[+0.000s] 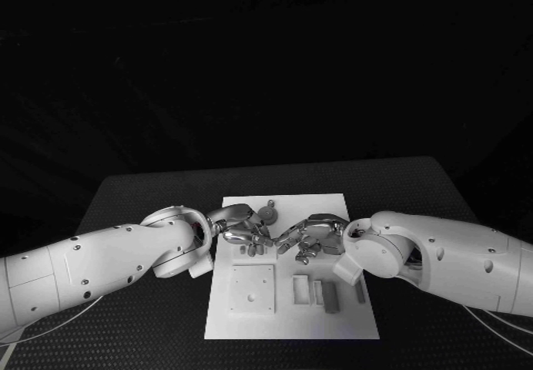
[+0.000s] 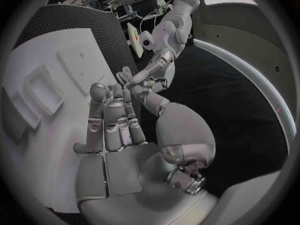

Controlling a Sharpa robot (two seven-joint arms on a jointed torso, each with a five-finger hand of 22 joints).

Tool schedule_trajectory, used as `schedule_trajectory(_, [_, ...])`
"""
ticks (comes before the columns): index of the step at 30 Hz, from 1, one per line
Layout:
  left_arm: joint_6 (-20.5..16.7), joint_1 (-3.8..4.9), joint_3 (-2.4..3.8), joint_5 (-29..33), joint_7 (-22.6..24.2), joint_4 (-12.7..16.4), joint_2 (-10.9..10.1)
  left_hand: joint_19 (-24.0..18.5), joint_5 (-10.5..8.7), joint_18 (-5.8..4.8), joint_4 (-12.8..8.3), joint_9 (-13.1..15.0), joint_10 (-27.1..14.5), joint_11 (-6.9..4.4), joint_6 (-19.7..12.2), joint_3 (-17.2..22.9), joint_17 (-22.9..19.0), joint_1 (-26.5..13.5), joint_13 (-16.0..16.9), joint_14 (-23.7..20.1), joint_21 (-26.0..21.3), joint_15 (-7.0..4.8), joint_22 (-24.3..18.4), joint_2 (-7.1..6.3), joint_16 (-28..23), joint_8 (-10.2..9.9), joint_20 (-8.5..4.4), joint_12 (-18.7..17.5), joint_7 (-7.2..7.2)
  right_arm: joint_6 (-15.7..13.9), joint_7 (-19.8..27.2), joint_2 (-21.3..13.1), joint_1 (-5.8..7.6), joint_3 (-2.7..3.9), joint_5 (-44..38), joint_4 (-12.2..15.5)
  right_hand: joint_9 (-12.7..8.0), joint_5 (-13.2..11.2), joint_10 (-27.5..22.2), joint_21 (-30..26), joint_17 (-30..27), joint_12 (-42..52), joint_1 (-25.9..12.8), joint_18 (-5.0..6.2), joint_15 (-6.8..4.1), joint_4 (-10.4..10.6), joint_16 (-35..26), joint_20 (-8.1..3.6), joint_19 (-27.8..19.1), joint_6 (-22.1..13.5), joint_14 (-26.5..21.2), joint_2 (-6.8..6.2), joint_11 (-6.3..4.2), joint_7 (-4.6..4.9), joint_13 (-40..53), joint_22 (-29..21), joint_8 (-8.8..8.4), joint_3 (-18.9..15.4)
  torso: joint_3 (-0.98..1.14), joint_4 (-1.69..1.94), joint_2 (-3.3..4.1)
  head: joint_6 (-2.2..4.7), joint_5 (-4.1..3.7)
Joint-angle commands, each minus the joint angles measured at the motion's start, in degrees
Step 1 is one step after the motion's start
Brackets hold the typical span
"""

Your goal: Assemble the parts on the task board

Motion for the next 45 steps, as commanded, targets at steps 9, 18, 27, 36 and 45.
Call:
schedule_trajectory(9, [0.04, 0.03, 0.01, -0.85, 0.67, 0.48, 0.22, 0.33, 0.24, -0.36, 0.12, 0.05, 0.46, -0.13, 2.11, 0.45, 0.11, 0.77, 0.1, 0.55, 0.23, -0.09, 0.07, 0.03, -0.19, 0.22, 0.02, 0.2, -1.56, 2.42, 0.5, 0.18, -0.01, 0.02, 3.44, 0.12, -0.5, 0.12, 0.85, -0.5, 0.06, -1.39, -2.51, 1.38, -0.12, 2.05, 0.09, -0.01, -0.24, -0.9, -0.32, -1.66, 0.04, 0.26, -0.74, 0.28, -0.24, -1.14, 0.01, -0.01, -0.01, -0.07, 0.08])
schedule_trajectory(18, [0.4, 0.03, 0.01, -0.83, 0.91, 0.73, 0.28, 0.34, 0.24, -0.37, 0.16, 0.08, 0.48, -0.13, 2.12, 0.47, 0.13, 0.78, 0.11, 0.57, 0.23, -0.1, 0.08, 0.02, -0.2, 0.23, 0.01, 0.19, -1.56, 3.08, -0.59, 0.33, -0.01, 0.02, -0.61, -0.32, -0.78, 0.16, 1.82, -0.68, 0.11, -1.4, -4.08, 1.38, -0.32, 3.28, 0.03, -0.04, -0.29, -1.38, -0.57, -2.98, -0.18, 0.38, -0.79, 0.48, -0.32, -1.51, -0.03, 0.01, 0.01, -0.02, -0.01])
schedule_trajectory(27, [0.46, 0.03, 0.01, -0.81, 1.07, 0.8, 0.27, 0.35, 0.24, -0.38, 0.2, 0.11, 0.49, -0.14, 2.12, 0.5, 0.16, 0.8, 0.12, 0.59, 0.23, -0.11, 0.09, 0.02, -0.21, 0.23, 0.0, 0.19, -1.57, 2.15, -2.18, 0.68, -0.01, 0.02, -4.42, -0.8, -0.63, 0.14, 3.11, -0.74, 0.15, -0.89, -4.54, 1.38, -0.82, 4.2, -0.02, -0.16, -0.18, -0.58, -0.6, -2.89, -0.69, -0.06, -0.19, 0.71, 0.38, -1.38, -0.03, 0.02, 0.0, -0.07, -0.14])
schedule_trajectory(36, [2.03, 0.03, 0.01, -1.07, 0.76, 0.8, 0.34, 0.34, 0.24, -0.39, 0.22, 0.14, 0.5, -0.14, 2.12, 0.53, 0.19, 0.82, 0.12, 0.6, 0.22, -0.12, 0.09, 0.02, -0.22, 0.23, -0.01, 0.17, -1.57, 1.88, -1.41, 0.97, -0.01, 0.0, -4.8, -0.97, -0.11, 0.12, 5.2, -0.85, 0.18, 0.18, -4.67, 1.38, -1.68, 4.64, -0.14, -0.31, -0.06, 1.0, -0.52, -2.15, -1.58, -0.84, 1.09, 1.01, 1.58, -1.29, 0.01, -0.02, 0.0, -0.22, -0.21])
schedule_trajectory(45, [3.84, 0.03, 0.0, -3.35, 0.35, 0.6, 0.34, 0.33, 0.24, -0.4, 0.23, 0.17, 0.49, -0.14, 2.12, 0.57, 0.21, 0.85, 0.13, 0.6, 0.21, -0.12, 0.1, 0.04, -0.24, 0.24, -0.02, 0.16, -1.58, 3.15, -0.8, 0.92, -0.01, 0.0, -3.76, -0.91, 0.38, 0.12, 6.38, -1.03, 0.19, 0.99, -5.54, 1.38, -2.25, 4.99, -0.33, -0.32, 0.05, 1.65, -0.42, -2.65, -2.18, -1.27, 2.52, 1.18, 2.18, -1.79, 0.03, 0.0, -0.01, -0.26, -0.25])
